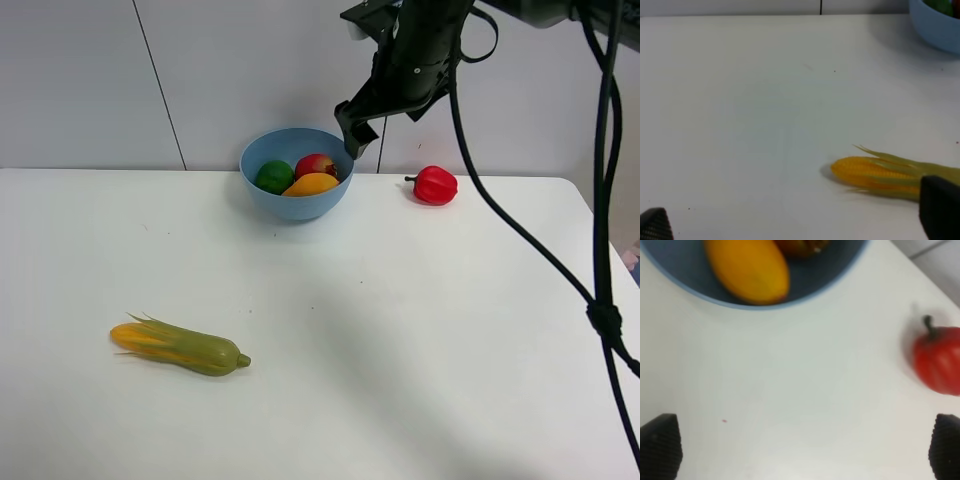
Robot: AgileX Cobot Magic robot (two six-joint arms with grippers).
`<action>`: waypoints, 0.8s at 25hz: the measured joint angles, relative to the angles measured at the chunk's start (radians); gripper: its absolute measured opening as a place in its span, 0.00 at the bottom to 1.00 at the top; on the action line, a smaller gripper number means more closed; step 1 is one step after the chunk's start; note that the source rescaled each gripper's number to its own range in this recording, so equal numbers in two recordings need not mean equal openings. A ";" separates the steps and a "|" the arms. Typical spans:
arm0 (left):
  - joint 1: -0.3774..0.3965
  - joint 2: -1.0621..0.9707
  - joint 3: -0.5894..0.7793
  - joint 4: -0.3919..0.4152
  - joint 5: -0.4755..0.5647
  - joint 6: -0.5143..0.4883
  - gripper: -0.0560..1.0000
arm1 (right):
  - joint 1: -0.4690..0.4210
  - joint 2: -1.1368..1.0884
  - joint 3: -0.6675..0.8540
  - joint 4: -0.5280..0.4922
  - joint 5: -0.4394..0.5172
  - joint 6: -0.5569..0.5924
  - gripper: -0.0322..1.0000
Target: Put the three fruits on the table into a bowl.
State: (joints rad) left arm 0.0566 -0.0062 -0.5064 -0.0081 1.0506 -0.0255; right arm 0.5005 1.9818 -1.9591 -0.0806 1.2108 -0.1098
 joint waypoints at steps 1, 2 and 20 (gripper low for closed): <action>0.000 0.000 0.000 0.000 0.000 0.000 0.99 | -0.007 -0.017 0.011 -0.005 0.000 0.008 1.00; 0.000 0.000 0.000 0.000 0.000 0.000 0.99 | -0.016 -0.034 0.027 -0.006 0.000 0.018 1.00; 0.000 0.000 0.000 0.000 0.000 0.000 0.99 | -0.539 -0.709 0.648 0.005 0.002 0.085 1.00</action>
State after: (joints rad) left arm 0.0566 -0.0062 -0.5064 -0.0081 1.0506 -0.0255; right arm -0.0390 1.2732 -1.3108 -0.0759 1.2126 -0.0245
